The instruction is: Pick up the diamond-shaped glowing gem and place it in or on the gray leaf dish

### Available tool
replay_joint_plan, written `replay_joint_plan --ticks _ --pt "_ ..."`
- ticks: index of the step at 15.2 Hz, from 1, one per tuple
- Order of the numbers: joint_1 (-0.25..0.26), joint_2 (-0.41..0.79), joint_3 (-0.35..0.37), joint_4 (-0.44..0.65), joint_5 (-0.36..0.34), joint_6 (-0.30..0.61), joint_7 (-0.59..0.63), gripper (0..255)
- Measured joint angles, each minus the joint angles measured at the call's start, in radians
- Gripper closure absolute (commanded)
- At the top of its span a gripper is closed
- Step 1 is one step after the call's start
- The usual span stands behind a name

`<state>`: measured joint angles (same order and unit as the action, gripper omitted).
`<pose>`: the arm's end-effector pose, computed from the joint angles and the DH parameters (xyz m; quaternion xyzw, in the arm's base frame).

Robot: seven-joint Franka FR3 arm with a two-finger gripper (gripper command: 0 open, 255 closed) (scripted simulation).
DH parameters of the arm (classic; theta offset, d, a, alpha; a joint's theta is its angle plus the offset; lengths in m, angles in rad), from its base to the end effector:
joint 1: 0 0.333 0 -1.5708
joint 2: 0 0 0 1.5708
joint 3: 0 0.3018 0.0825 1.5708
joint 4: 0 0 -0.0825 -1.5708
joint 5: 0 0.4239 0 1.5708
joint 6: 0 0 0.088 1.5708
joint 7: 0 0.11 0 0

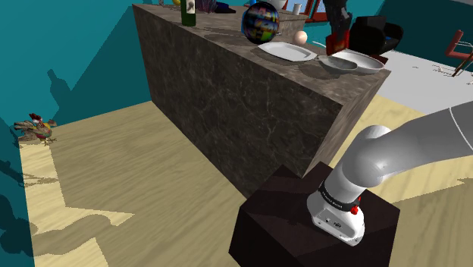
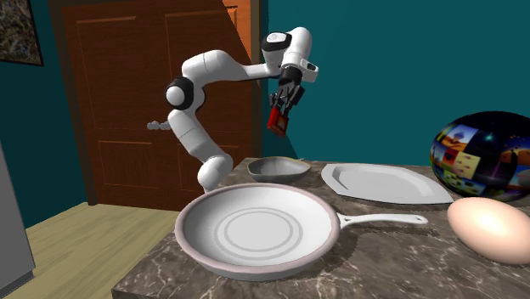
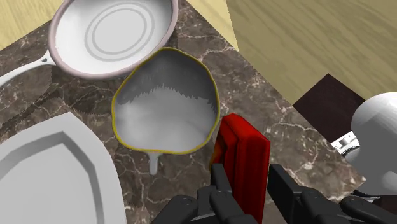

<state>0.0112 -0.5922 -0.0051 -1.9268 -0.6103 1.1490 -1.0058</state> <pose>0.3538 -0.0768 0.7082 0.8779 0.3760 -0.2132 0.2060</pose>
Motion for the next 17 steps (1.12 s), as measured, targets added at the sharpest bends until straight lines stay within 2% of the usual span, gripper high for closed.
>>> replay_joint_plan --ticks 4,13,17 --pt "-0.011 0.01 -0.042 0.022 -0.032 0.019 -0.052 255" --pt "-0.052 0.084 -0.243 0.095 -0.132 0.167 -0.243 255" --pt "-0.058 0.077 -0.277 0.052 -0.144 0.22 -0.249 255"
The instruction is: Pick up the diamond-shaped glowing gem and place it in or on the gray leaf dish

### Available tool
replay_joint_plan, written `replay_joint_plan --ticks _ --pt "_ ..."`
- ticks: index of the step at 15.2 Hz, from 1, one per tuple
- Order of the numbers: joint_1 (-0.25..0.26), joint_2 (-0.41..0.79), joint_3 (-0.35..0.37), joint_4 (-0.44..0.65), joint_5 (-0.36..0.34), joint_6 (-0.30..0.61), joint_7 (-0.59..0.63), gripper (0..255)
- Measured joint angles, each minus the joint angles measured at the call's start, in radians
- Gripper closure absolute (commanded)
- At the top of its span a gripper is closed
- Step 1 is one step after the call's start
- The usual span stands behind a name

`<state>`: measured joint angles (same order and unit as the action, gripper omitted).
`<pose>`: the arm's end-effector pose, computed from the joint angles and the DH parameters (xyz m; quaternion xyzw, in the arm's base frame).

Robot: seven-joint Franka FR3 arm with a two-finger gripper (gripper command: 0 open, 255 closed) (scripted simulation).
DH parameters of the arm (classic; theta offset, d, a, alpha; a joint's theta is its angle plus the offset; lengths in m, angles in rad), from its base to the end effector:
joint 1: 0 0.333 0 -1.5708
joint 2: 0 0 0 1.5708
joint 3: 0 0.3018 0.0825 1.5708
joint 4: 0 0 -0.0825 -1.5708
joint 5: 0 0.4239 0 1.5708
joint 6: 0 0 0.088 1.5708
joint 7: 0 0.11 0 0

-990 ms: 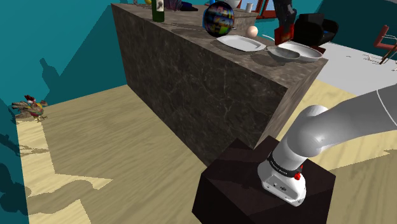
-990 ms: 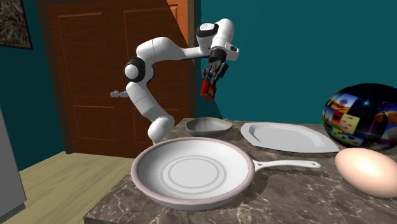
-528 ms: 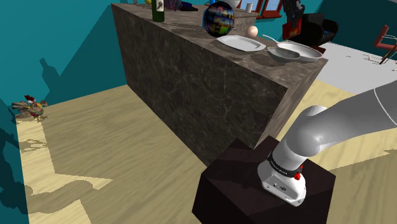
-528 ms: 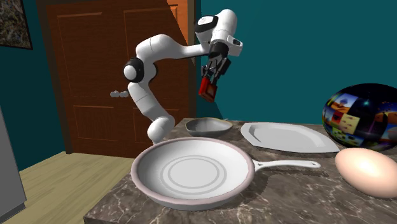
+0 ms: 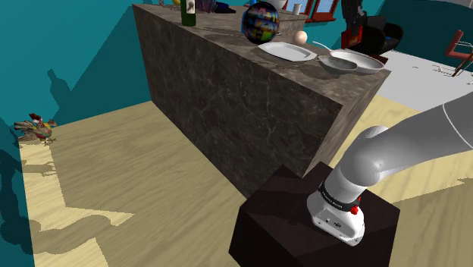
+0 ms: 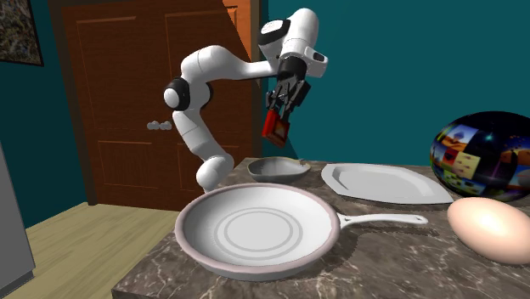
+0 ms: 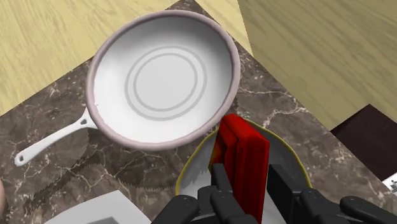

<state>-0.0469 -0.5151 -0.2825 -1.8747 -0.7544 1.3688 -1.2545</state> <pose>0.3511 -0.2513 0.7074 0.8780 0.3760 -0.2134 0.2057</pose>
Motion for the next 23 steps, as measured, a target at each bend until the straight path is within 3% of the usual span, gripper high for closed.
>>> replay_joint_plan --ticks 11,18,19,23 --pt "-0.003 -0.058 -0.022 -0.182 -0.012 0.103 0.075 255" --pt "-0.004 -0.063 -0.024 -0.204 -0.014 0.117 0.086 255" --pt "-0.004 -0.063 -0.024 -0.204 -0.014 0.117 0.086 0" --pt "-0.004 -0.063 -0.024 -0.204 -0.014 0.117 0.086 0"
